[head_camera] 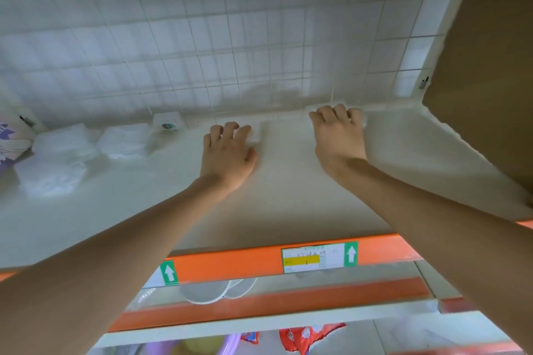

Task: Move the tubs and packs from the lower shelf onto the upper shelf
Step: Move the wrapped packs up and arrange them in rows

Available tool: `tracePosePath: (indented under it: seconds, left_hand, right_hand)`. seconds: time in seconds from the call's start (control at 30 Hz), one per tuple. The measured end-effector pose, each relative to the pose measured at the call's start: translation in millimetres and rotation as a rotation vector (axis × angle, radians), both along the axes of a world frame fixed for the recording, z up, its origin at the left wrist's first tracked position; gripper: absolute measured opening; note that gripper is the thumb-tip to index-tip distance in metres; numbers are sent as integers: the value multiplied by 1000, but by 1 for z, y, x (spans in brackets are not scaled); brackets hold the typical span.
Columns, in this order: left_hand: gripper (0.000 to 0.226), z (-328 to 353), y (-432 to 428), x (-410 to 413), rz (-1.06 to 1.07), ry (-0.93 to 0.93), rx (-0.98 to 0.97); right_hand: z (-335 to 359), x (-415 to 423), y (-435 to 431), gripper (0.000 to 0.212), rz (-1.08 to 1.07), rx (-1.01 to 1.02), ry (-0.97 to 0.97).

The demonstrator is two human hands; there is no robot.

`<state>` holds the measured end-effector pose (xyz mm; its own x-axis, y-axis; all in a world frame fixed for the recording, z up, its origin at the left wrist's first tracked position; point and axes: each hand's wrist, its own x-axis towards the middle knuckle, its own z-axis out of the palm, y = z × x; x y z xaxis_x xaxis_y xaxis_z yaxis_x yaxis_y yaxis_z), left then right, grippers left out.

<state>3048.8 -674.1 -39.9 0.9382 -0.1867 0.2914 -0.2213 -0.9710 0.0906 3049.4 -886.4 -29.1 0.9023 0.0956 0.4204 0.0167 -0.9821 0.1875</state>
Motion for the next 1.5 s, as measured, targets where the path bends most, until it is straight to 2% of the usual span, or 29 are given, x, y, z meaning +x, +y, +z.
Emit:
tracePosePath:
  seconds: [0.1, 0.17, 0.23, 0.33, 0.43, 0.57, 0.67, 0.73, 0.93, 1.1, 1.33, 1.5]
  left_hand:
    - [46, -1, -2, -3, -8, -35, -17]
    - [44, -3, -1, -5, -16, -45, -27]
    - [42, -3, 1, -7, -33, -61, -38]
    - [35, -2, 2, -12, -74, -80, -79]
    - [30, -1, 4, -12, -123, -69, -100]
    - [45, 2, 3, -7, -152, 62, -219]
    - [33, 1, 3, -10, -114, 49, -260]
    - [30, 1, 5, -11, -90, 47, -220]
    - [26, 15, 30, -23, -115, 198, -262]
    - [35, 20, 47, -49, -80, 229, -237]
    - [46, 39, 77, -105, 3, 374, -435]
    - [47, 67, 111, -150, -61, 342, -426]
  right_hand:
    - [-7, -5, 3, 52, 64, -80, -93]
    - [-11, -7, 8, 57, 134, -58, -146]
    - [-15, -11, 15, 50, 240, -16, -176]
    - [-15, -18, 25, 32, 401, 52, -128]
    - [-11, -21, 30, 30, 458, 178, -13]
    - [-11, -25, 31, 45, 341, 299, 10]
    - [-11, -25, 32, 57, 221, 365, 157]
    - [-11, -26, 32, 55, 226, 400, 223]
    - [-9, -39, 35, 53, 232, 456, 227]
    - [-2, -64, 42, 56, 183, 440, 257]
    - [21, -118, 66, 59, 182, 492, 235]
    - [42, -158, 89, 60, 217, 451, 271]
